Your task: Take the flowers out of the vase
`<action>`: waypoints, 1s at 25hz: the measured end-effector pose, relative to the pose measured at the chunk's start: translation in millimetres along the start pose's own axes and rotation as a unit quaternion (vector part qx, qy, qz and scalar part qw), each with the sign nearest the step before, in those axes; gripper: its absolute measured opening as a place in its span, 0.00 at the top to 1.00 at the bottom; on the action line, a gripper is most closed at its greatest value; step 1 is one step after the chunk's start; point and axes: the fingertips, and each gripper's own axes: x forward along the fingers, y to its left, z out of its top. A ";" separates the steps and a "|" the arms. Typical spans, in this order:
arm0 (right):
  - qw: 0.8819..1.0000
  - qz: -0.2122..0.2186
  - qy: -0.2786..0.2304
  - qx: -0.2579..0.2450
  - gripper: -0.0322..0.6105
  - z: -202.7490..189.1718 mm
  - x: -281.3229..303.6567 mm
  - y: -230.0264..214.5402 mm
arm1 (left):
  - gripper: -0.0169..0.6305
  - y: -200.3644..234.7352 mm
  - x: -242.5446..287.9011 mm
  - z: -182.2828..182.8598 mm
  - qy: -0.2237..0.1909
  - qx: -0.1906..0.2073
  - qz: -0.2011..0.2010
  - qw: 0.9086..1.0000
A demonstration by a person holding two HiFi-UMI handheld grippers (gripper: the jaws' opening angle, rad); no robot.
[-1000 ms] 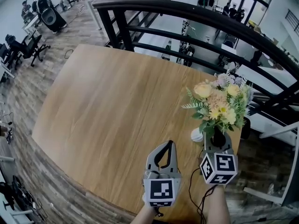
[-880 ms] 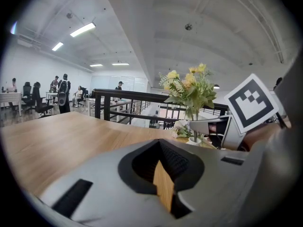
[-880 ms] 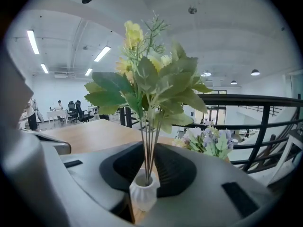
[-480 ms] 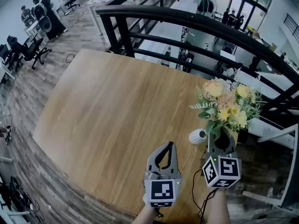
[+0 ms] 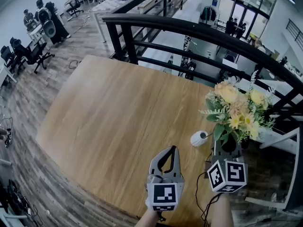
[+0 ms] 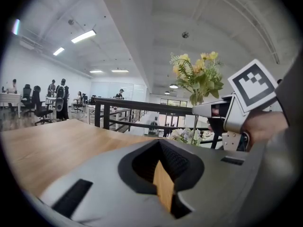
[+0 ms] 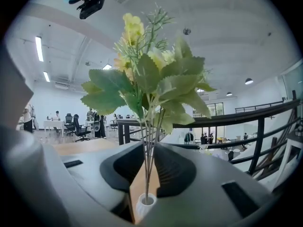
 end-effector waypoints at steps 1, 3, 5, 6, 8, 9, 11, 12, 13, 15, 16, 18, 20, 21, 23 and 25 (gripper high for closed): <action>1.000 0.000 -0.004 0.002 0.80 3.7 -2.5 0.6 | 0.93 -0.5 -2.5 1.3 -0.001 0.001 0.000 1.000; 1.000 0.002 -0.012 0.006 0.80 11.6 -7.8 1.3 | 0.93 -1.9 -7.2 3.9 -0.005 0.002 0.000 1.000; 1.000 0.003 -0.019 0.007 0.80 19.5 -13.5 1.6 | 0.93 -4.0 -12.3 6.3 -0.006 0.001 0.001 1.000; 1.000 0.004 -0.023 0.006 0.80 23.3 -16.6 2.1 | 0.93 -5.2 -15.3 7.5 -0.006 -0.001 0.002 1.000; 1.000 0.007 -0.029 0.004 0.80 30.5 -23.2 5.0 | 0.93 -6.9 -21.9 10.7 -0.010 0.000 0.002 1.000; 0.999 0.009 -0.031 0.004 0.80 33.6 -26.6 7.1 | 0.93 -7.5 -25.2 13.0 -0.015 0.003 0.002 1.000; 0.999 0.013 -0.034 0.006 0.80 37.5 -32.4 11.8 | 0.93 -7.9 -31.6 17.5 -0.023 0.007 0.003 1.000; 0.999 0.016 -0.035 0.007 0.80 38.1 -34.5 14.3 | 0.93 -7.7 -34.3 19.4 -0.026 0.007 0.005 1.000; 0.999 0.019 -0.034 0.009 0.80 38.1 -36.3 16.9 | 0.93 -7.3 -36.9 21.1 -0.029 0.008 0.006 1.000; 0.999 0.024 -0.033 0.010 0.80 36.7 -39.9 22.9 | 0.93 -6.1 -42.6 23.5 -0.035 0.008 0.008 0.999; 0.999 0.027 -0.031 0.010 0.80 35.9 -41.9 26.2 | 0.93 -5.1 -45.7 24.5 -0.037 0.009 0.009 0.999; 0.999 0.034 -0.028 0.010 0.80 34.6 -46.5 33.3 | 0.93 -3.0 -52.6 26.1 -0.039 0.008 0.014 0.999; 0.999 0.040 -0.025 0.009 0.80 33.2 -51.4 41.3 | 0.93 -0.3 -60.2 26.6 -0.041 0.006 0.019 0.999; 0.999 0.044 -0.024 0.009 0.80 32.2 -53.4 45.5 | 0.93 1.5 -63.7 26.3 -0.042 0.005 0.022 0.999; 0.998 0.050 -0.022 0.009 0.80 28.8 -56.8 53.8 | 0.93 5.1 -70.0 25.1 -0.044 0.004 0.027 0.999; 0.998 0.054 -0.018 0.009 0.80 23.8 -59.5 61.3 | 0.93 8.3 -75.2 24.4 -0.044 0.003 0.031 0.999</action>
